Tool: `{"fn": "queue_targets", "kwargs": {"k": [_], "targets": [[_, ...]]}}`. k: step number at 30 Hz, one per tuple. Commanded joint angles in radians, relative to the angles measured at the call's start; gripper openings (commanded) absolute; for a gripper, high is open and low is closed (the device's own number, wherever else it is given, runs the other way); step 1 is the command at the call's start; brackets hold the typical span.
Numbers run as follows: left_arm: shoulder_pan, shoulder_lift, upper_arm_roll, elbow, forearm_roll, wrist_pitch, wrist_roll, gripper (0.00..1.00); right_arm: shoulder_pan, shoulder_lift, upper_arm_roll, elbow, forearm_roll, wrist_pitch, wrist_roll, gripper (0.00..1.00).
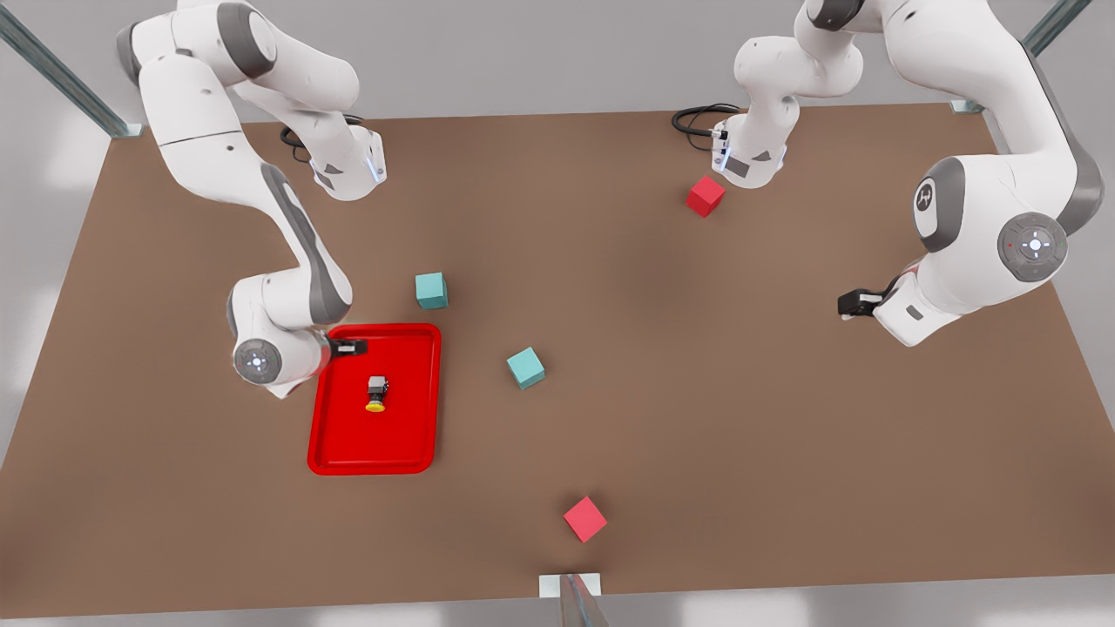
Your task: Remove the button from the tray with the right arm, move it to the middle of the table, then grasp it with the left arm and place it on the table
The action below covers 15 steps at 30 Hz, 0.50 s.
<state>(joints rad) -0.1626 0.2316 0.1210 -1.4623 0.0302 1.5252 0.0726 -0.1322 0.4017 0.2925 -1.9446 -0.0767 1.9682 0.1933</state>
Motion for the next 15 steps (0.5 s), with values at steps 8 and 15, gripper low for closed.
{"fn": "queue_targets", "kwargs": {"k": [8, 15], "targets": [[0.0, 0.009, 0.0, 0.0, 0.002, 0.01, 0.007, 1.0, 0.028, 0.08, 0.017, 0.027, -0.003, 0.417, 0.055, 1.0], [0.0, 0.009, 0.0, 0.0, 0.002, 0.012, 0.007, 1.0, 0.039, 0.144, 0.013, 0.027, -0.055, 0.417, 0.181, 1.0]]}}
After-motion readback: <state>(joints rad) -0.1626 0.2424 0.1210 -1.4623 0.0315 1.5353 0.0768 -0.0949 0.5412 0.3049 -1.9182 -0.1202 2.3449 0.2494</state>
